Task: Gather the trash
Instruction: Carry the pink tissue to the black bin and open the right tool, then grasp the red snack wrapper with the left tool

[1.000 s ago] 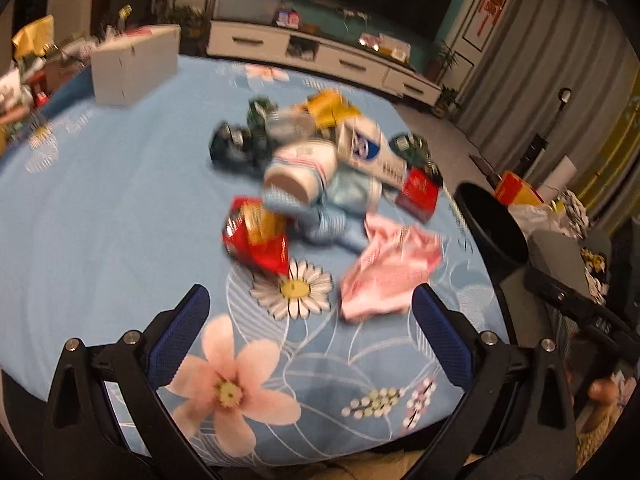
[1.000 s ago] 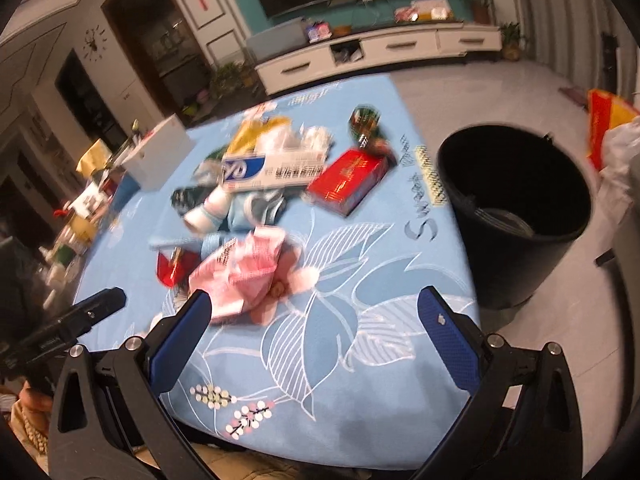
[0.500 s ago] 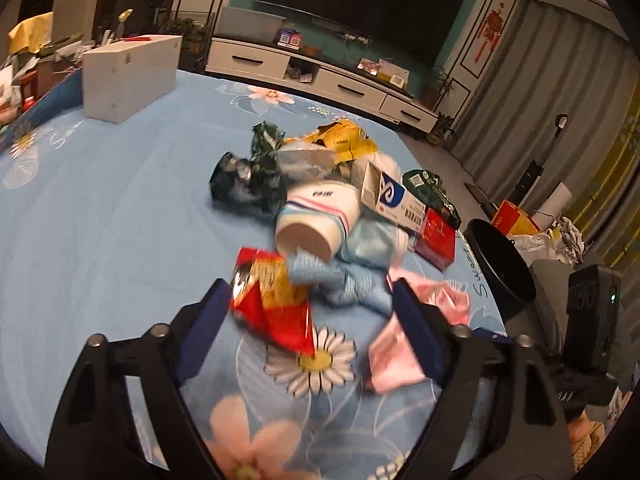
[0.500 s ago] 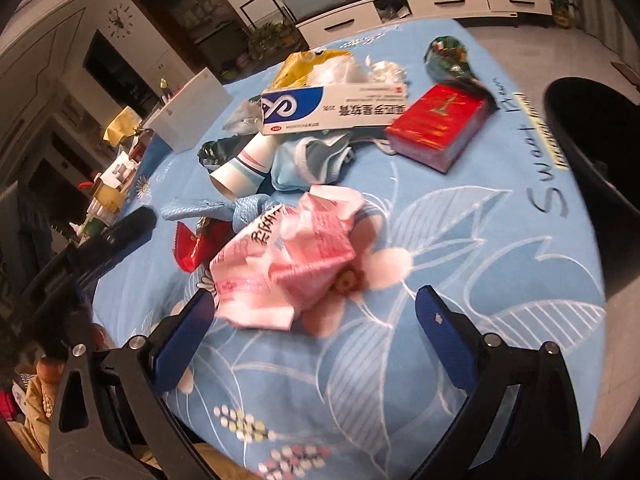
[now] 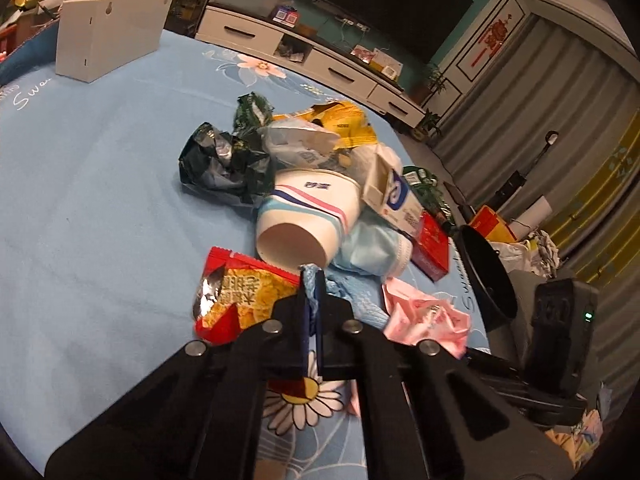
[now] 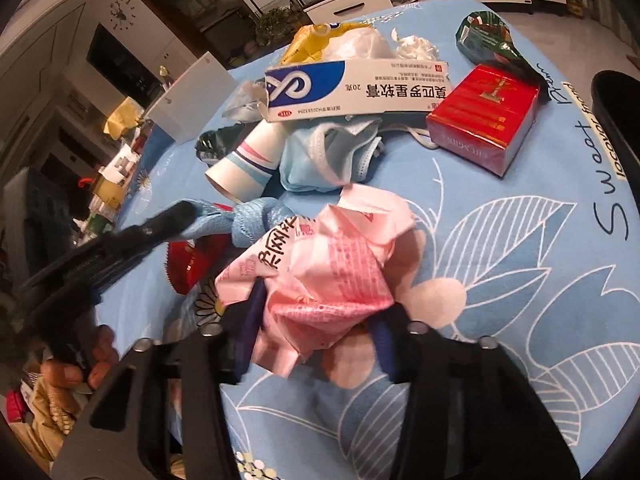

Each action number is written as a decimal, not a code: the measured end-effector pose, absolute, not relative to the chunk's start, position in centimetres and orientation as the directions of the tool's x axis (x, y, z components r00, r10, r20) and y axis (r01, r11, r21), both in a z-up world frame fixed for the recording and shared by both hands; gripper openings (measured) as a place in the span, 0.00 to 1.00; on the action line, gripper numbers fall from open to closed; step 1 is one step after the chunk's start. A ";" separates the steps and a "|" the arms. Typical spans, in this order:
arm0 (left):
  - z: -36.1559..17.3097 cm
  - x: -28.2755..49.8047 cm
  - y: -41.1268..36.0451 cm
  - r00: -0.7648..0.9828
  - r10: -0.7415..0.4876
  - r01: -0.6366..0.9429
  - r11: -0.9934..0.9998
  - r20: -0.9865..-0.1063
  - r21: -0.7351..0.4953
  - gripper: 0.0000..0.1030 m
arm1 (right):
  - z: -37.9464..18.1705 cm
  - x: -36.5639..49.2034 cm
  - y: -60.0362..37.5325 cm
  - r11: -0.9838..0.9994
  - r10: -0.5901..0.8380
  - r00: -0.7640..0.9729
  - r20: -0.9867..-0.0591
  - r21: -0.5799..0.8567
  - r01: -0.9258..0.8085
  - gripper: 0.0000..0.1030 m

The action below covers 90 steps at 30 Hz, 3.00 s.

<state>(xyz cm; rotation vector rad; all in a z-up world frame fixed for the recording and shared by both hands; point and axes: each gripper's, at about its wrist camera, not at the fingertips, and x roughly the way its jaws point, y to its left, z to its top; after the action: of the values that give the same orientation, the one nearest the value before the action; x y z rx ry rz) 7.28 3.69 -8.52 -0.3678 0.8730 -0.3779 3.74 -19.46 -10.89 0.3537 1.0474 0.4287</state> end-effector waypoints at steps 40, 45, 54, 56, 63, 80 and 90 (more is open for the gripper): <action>2.6 11.8 -29.0 0.468 -0.674 0.684 0.686 -0.572 -0.248 0.03 | -5.7 1.2 -44.3 0.922 -0.043 0.788 -0.614 0.280 0.268 0.39; -1.7 13.5 -33.9 0.445 -0.602 0.683 0.707 -0.663 -0.184 0.48 | -7.4 2.8 -45.6 0.926 -0.088 0.746 -0.660 0.222 0.305 0.55; -2.4 11.4 -30.9 0.499 -0.554 0.655 0.744 -0.666 -0.129 0.80 | -7.7 1.8 -45.5 0.912 -0.080 0.750 -0.657 0.255 0.320 0.73; -2.2 10.2 -28.9 0.512 -0.549 0.643 0.755 -0.661 -0.128 0.83 | -7.4 1.1 -45.1 0.910 -0.061 0.754 -0.654 0.275 0.312 0.73; -2.7 7.2 -21.7 0.524 -0.508 0.586 0.798 -0.684 -0.143 0.86 | -5.7 -1.0 -41.8 0.923 0.001 0.758 -0.652 0.293 0.250 0.75; -4.8 3.1 3.3 0.670 -0.265 0.125 0.961 -0.694 -0.247 0.88 | -5.2 0.1 -29.1 0.954 0.220 0.663 -0.715 0.301 0.008 0.75; -8.2 3.5 5.3 0.631 -0.310 0.123 0.945 -0.711 -0.303 0.88 | -5.8 2.3 -25.0 0.950 0.250 0.618 -0.745 0.312 -0.008 0.75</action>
<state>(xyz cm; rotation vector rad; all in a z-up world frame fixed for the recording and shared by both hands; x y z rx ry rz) 3.54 5.30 -8.20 -0.2351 0.8542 -0.2503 2.34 -25.04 -5.80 0.2921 0.8955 0.1505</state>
